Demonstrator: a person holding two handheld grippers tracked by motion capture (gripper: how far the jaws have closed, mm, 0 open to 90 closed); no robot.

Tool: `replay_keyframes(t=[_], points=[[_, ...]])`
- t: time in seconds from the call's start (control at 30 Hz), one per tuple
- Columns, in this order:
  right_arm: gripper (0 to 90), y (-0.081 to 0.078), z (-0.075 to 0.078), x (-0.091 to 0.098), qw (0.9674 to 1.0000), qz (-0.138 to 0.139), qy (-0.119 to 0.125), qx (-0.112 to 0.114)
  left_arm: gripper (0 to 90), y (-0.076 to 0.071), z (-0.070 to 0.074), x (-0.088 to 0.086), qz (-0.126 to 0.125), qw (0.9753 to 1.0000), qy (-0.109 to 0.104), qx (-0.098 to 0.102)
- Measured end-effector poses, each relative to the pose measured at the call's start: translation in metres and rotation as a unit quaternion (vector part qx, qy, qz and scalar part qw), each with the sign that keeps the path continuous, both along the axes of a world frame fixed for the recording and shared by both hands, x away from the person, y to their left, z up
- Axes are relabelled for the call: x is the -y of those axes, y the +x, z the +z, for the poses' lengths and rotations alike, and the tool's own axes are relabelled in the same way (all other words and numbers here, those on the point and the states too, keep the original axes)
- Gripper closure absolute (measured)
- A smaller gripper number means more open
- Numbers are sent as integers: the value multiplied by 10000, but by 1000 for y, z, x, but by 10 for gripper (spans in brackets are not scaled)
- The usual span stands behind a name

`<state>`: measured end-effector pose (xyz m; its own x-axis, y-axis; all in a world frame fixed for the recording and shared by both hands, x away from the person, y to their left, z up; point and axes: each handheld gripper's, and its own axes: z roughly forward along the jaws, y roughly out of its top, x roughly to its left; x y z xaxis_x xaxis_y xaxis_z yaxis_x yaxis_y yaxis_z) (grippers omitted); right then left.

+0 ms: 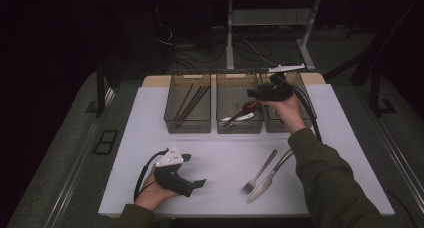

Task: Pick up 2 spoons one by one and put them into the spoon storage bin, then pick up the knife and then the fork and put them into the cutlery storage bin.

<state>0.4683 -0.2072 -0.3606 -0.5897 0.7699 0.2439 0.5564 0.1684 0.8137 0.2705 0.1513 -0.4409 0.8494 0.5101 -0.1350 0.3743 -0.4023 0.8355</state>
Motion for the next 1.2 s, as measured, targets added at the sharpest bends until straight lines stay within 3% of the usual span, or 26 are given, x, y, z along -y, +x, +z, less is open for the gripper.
replay_keyframes(t=[0.43, 0.8, 1.2], points=[[473, -36, 6, 23, 9995, 278, 27, 121, 0, 0, 0, 0, 25, 10000, 12, -7], [595, -68, 5, 40, 9985, 529, 25, 111, 0, -1, 0, 1, 15, 10000, 18, -2], [798, -97, -4, 49, 9960, 884, -22, 102, 0, -1, 0, 1, 16, 10000, 39, -6]])
